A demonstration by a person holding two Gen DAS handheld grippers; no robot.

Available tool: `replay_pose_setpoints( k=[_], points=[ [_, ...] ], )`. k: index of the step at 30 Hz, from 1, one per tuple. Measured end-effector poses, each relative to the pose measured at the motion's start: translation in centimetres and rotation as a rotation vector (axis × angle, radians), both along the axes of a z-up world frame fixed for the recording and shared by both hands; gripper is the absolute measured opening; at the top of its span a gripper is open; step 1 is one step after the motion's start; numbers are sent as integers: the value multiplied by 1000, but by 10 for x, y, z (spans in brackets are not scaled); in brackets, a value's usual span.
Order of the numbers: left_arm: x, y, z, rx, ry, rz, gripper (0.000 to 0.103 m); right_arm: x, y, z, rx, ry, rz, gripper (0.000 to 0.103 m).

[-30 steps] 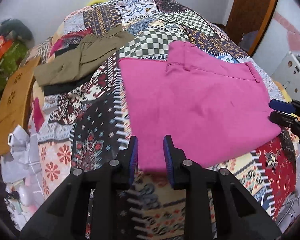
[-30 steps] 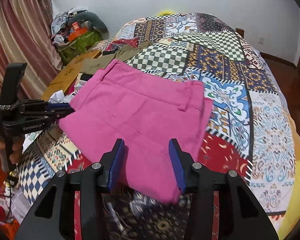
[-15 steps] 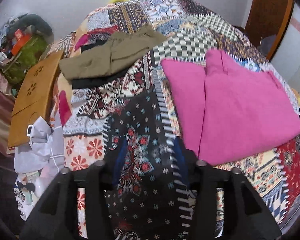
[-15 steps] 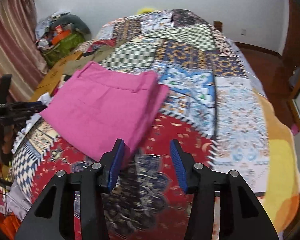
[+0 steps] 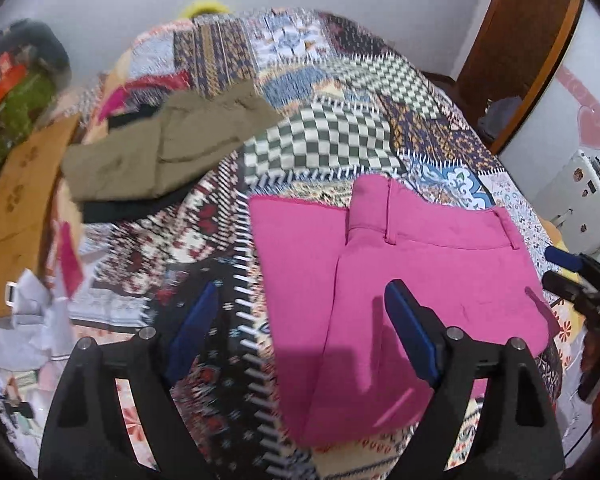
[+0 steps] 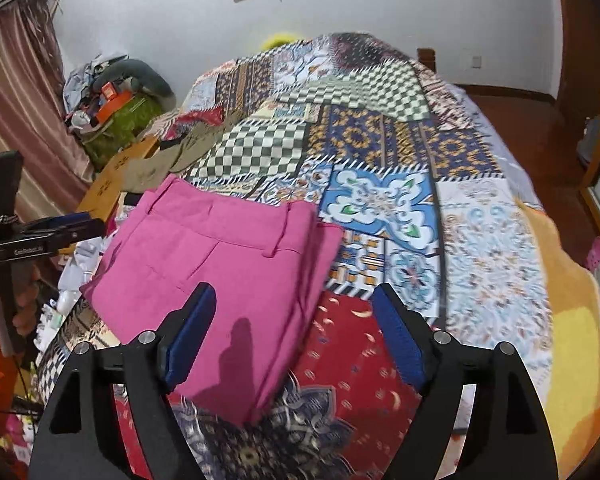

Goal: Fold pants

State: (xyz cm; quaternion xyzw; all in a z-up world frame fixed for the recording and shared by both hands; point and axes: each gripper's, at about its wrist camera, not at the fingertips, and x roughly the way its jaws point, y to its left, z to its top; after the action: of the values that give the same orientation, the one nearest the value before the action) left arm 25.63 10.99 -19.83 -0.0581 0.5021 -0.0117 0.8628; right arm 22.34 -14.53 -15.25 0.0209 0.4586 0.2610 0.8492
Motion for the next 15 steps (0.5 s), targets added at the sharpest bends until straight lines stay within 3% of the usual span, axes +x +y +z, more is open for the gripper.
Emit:
replay_pose_setpoints(
  k=[8, 12, 15],
  points=[
    [20, 12, -35, -160, 80, 14, 89, 20, 12, -35, 29, 94, 18, 78],
    [25, 13, -37, -186, 80, -1, 88, 29, 12, -40, 72, 121, 15, 76],
    [25, 6, -33, -204, 55, -47, 68, 34, 14, -41, 89, 135, 25, 71]
  ],
)
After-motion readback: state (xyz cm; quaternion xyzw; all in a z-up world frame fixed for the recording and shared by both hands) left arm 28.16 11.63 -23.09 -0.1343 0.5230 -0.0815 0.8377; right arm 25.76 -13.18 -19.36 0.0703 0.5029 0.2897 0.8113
